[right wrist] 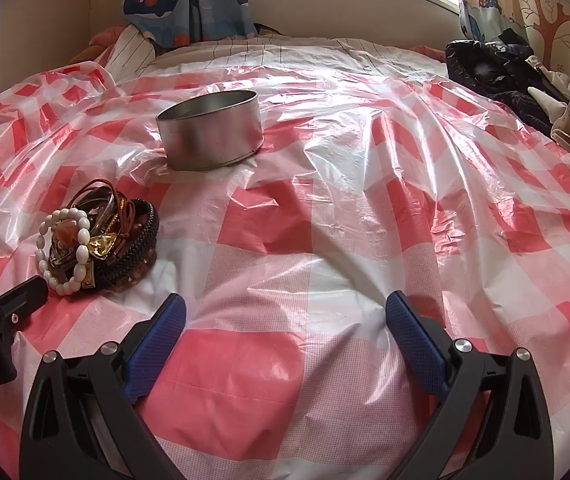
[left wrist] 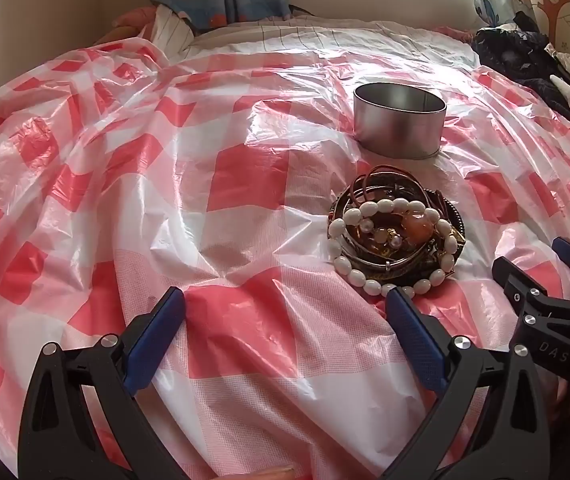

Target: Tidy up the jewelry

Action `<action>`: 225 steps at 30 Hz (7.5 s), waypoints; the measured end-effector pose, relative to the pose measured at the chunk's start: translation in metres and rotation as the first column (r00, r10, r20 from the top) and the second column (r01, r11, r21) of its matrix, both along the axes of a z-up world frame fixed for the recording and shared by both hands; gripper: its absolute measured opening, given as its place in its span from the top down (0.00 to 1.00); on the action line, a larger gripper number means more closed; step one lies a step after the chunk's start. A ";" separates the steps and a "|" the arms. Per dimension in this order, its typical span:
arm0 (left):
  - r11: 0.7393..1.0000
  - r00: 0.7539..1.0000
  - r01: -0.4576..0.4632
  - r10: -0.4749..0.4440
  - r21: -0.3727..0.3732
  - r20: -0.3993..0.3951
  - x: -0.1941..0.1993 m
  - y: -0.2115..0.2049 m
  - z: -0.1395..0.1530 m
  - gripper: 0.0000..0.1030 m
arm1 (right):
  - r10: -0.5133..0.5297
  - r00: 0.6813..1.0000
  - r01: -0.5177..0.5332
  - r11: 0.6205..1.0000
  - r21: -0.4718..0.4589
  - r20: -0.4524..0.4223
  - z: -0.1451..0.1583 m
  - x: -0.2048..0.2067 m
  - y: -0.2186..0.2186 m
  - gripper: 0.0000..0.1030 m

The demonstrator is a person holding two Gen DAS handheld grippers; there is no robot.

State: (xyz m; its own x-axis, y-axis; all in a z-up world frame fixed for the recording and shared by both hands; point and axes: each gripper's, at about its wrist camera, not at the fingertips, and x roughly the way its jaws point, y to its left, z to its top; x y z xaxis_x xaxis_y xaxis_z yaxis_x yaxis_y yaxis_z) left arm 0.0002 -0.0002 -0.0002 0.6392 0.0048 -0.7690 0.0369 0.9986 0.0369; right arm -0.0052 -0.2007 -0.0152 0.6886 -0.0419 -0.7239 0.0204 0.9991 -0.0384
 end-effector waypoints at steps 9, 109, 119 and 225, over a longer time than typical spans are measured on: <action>1.000 1.000 0.001 -0.001 -0.006 0.003 0.000 0.001 0.001 0.06 | 0.000 1.000 0.000 1.000 0.000 0.001 0.000 0.000 0.000 0.07; 0.938 0.939 0.332 -0.320 -0.099 0.123 0.011 -0.007 0.020 0.70 | 0.146 0.975 -0.162 0.983 0.089 0.168 0.019 -0.023 0.021 0.07; 0.942 0.952 0.298 -0.280 -0.156 0.126 0.008 0.008 0.027 1.00 | 0.146 0.975 -0.163 0.983 0.089 0.168 0.019 -0.023 0.021 0.07; 0.862 0.933 0.351 -0.290 -0.366 0.212 0.087 -0.028 0.100 0.94 | 0.265 0.918 -0.381 0.794 0.474 0.293 0.098 0.064 -0.021 0.99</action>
